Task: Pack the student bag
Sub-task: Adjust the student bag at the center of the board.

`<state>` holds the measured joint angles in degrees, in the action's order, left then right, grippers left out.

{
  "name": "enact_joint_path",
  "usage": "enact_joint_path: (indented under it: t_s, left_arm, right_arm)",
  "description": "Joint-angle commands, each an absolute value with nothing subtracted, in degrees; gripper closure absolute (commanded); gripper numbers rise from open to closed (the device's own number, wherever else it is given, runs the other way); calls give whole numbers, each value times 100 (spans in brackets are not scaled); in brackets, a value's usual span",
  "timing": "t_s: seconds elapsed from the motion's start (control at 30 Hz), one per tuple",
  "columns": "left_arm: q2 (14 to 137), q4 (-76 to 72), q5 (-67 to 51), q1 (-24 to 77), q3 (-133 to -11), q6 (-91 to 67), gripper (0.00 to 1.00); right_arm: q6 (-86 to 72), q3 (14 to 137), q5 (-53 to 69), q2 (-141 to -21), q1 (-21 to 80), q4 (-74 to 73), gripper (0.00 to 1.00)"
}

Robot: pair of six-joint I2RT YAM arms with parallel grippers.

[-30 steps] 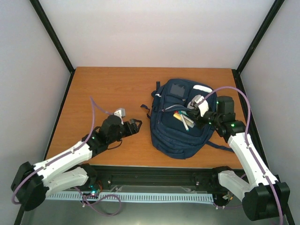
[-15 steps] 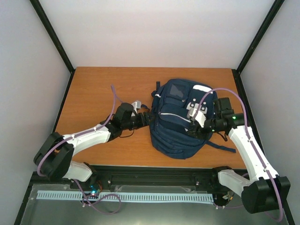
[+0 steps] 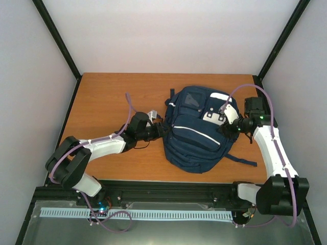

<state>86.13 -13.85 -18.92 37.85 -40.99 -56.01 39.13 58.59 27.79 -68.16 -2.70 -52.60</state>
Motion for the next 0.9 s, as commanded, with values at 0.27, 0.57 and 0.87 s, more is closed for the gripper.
enact_joint_path:
  t_s: [0.27, 0.57, 0.87]
  left_arm:
    - [8699, -1317, -1703, 3727, -4335, -5542, 57]
    - [9113, -1091, -1712, 3727, -4568, -5547, 56]
    - [9644, -1538, -2020, 3727, -4707, -5696, 67]
  right_arm:
    - [3229, 5583, 1566, -7320, -766, -4636, 38]
    - [3243, 5658, 1635, -7910, -888, -4587, 35]
    - [3264, 5885, 1716, -8587, -888, -4392, 35]
